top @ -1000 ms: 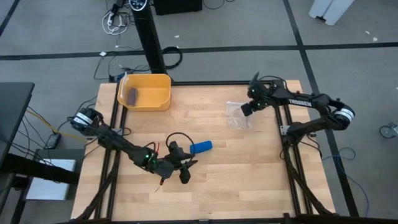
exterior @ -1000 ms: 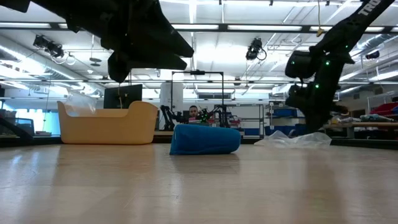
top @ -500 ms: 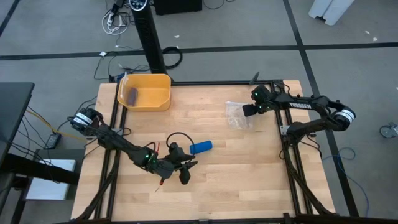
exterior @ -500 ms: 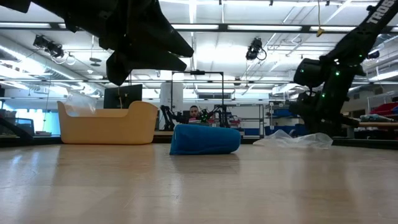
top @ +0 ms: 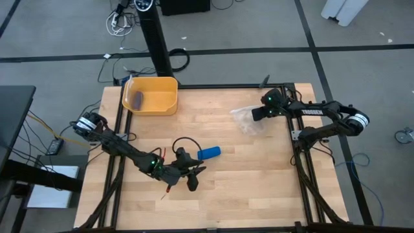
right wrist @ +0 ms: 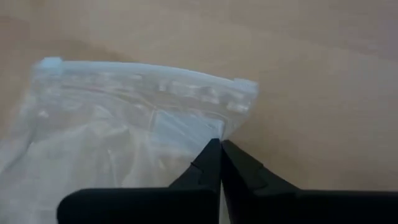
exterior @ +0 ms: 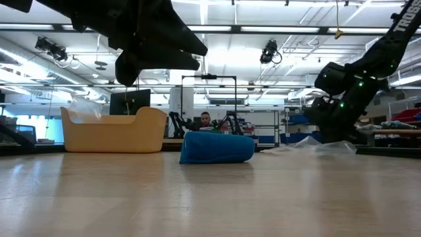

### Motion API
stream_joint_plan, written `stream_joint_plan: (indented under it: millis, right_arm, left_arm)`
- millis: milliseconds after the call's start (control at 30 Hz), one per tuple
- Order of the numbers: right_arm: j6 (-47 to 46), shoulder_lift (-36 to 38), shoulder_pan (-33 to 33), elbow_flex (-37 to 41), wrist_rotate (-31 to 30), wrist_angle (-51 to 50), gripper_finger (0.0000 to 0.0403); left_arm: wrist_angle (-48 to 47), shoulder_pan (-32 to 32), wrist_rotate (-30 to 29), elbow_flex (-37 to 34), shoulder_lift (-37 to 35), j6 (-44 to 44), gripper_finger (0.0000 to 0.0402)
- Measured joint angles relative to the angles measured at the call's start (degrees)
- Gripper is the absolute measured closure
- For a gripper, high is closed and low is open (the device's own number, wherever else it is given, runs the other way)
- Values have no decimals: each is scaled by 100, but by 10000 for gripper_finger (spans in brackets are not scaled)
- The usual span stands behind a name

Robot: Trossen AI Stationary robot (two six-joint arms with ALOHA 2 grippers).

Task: Roll bandage
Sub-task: Open the transparent zip bag

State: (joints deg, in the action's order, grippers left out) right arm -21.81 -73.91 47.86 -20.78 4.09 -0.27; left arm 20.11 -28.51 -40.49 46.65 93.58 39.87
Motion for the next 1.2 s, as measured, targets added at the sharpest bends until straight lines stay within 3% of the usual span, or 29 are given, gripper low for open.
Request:
stream_joint_plan:
  millis: [200, 300, 500, 633, 800, 900, 1067, 1200]
  right_arm:
    - [175, 311, -216, 9, 414, 184, 400]
    - [265, 644, -520, 9, 409, 217, 401]
    - [392, 1943, -1394, 9, 341, 260, 402]
    - [360, 3012, -2147, -12, 67, 267, 402]
    - [463, 4078, -3205, -238, -340, 266, 402]
    - [649, 4470, -3875, -465, -646, 275, 402]
    - [1099, 4629, -4880, -959, -1060, 283, 403]
    - [1488, 4469, -5589, -1316, -1364, 368, 403]
  left_arm:
    - [193, 0, -84, 2, 0, -287, 286]
    - [406, 0, -596, 2, 0, -574, 300]
    - [1023, 2, -1297, 2, 0, -1462, 357]
    - [1925, 39, -1181, 0, 0, -2362, 394]
    - [3109, 158, -341, 0, 0, -3566, 390]
    - [3450, 211, -272, -2, 0, -4224, 389]
    - [4216, 302, -377, -2, 0, -5228, 363]
    - [4785, 433, -182, -2, -2, -5496, 321]
